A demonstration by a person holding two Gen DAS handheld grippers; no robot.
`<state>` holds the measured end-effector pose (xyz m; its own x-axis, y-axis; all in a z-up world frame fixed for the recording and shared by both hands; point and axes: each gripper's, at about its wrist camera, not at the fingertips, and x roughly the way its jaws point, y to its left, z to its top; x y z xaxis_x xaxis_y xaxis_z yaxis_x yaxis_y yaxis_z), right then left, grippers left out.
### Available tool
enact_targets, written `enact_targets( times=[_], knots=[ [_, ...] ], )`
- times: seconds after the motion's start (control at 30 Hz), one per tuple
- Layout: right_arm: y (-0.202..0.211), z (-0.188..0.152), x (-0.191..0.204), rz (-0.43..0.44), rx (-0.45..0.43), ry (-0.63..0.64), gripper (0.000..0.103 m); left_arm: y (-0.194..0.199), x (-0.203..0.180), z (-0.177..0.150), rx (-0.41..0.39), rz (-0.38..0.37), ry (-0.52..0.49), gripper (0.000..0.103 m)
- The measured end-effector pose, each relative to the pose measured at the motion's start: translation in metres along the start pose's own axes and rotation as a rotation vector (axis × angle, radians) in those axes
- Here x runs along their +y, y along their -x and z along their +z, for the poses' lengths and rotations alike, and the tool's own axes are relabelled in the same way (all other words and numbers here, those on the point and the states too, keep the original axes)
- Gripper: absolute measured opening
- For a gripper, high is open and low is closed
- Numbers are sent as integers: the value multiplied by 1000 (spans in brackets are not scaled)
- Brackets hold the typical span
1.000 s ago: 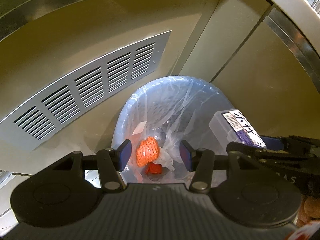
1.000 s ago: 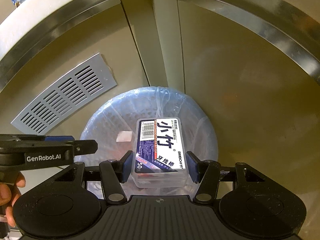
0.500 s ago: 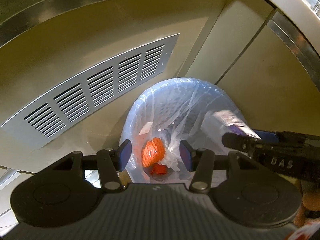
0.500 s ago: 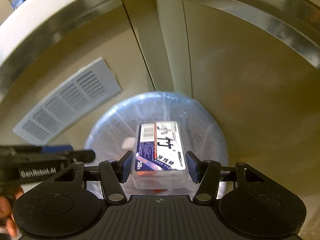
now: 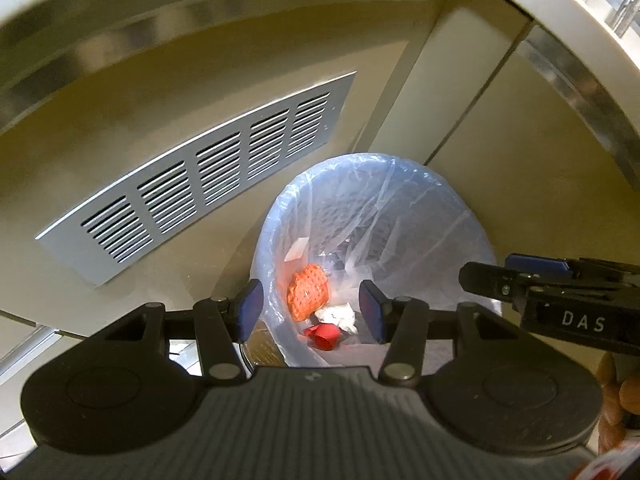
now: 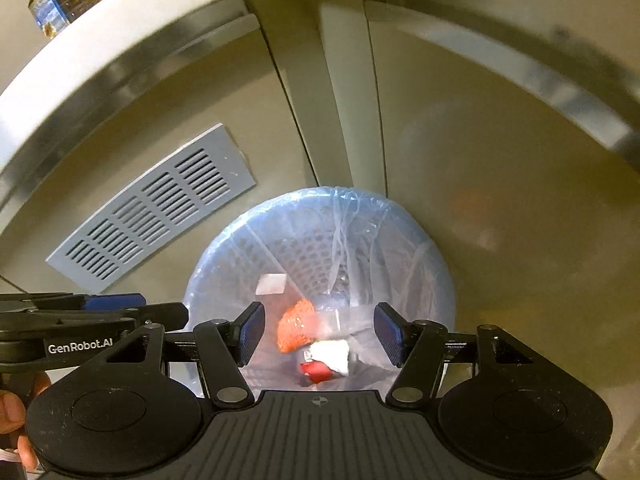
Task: Collect trash
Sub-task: 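Move both open tools back up toward the counter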
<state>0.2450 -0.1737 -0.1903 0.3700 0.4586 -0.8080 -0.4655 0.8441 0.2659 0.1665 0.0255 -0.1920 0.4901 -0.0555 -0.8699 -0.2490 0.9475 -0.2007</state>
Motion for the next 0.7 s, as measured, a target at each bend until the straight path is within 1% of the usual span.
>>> enact_targets(
  times=[0.2,0.5,0.7],
  knots=[
    [40,11,15,-8,-65,7,61,34,-8,9,-44,-31,-30,49],
    [109,38,35,-1,-197,36,61,97,-32,36,-173,-85,-91,49],
    [138,61,37,9,-281,53,61,124,-43,58,-245,-85,-105,49]
  ],
)
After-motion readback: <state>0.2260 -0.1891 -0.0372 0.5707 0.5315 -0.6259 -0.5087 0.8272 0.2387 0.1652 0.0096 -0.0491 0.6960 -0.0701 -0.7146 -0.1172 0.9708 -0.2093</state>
